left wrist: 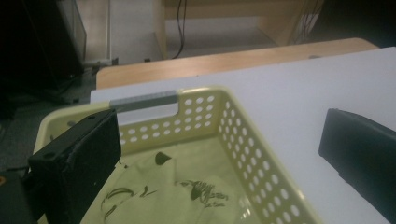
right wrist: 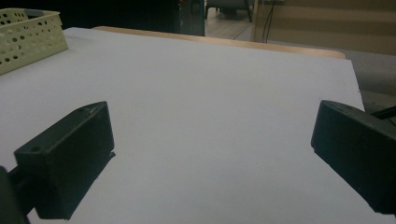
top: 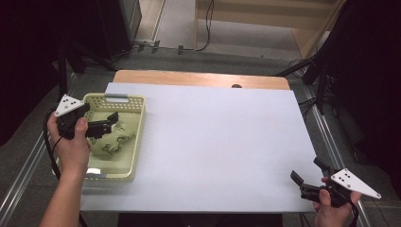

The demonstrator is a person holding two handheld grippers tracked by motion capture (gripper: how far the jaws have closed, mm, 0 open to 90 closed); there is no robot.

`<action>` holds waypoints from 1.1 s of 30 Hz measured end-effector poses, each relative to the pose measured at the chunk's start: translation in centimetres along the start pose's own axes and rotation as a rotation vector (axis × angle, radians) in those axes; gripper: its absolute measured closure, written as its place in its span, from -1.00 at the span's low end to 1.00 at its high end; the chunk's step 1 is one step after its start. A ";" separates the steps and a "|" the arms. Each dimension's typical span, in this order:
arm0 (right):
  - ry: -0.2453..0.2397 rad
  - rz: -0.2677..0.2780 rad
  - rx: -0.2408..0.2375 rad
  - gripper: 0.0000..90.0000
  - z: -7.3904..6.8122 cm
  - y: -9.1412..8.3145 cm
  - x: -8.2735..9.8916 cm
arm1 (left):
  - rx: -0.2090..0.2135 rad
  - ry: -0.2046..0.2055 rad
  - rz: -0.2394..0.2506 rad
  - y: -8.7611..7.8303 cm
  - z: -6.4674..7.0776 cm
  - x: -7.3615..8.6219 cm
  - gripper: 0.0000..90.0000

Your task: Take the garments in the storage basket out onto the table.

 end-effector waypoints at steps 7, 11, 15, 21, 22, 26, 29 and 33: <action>0.000 0.000 -0.004 -1.00 0.0 0.2 0.0 | 0.008 -0.068 -0.120 2.7 -2.3 1.7 -1.00; 0.004 -0.002 -0.004 -1.00 0.0 0.1 0.0 | 0.021 -0.092 -0.174 3.9 -2.7 2.5 -1.00; 0.003 -0.001 -0.004 -1.00 0.0 0.1 0.0 | 0.015 -0.092 -0.240 5.2 -2.9 3.2 -1.00; 0.006 -0.003 -0.005 -1.00 0.0 0.1 0.0 | -0.005 -0.116 -0.330 6.8 -3.4 4.0 -1.00; 0.007 -0.003 -0.003 -1.00 0.0 0.2 0.0 | -0.008 -0.120 -0.346 7.1 -3.4 4.2 -1.00; 0.010 -0.007 0.002 -1.00 0.1 0.2 0.1 | -0.020 -0.118 -0.400 7.7 -3.5 4.6 -1.00; 0.012 -0.005 0.001 -1.00 0.1 0.2 0.0 | -0.027 -0.120 -0.433 8.2 -3.5 4.9 -1.00; 0.009 -0.007 0.004 -1.00 0.1 0.2 0.1 | -0.045 -0.122 -0.474 8.7 -3.6 5.2 -1.00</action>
Point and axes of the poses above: each handheld gripper's, and its own axes: y roughly forward along the jaws, x roughly out of its underside, z roughly to its right, the point moved 5 cm from there along y, roughly forward along the jaws, and after that the axes turned 15 degrees about -z, right-handed, at the moved point
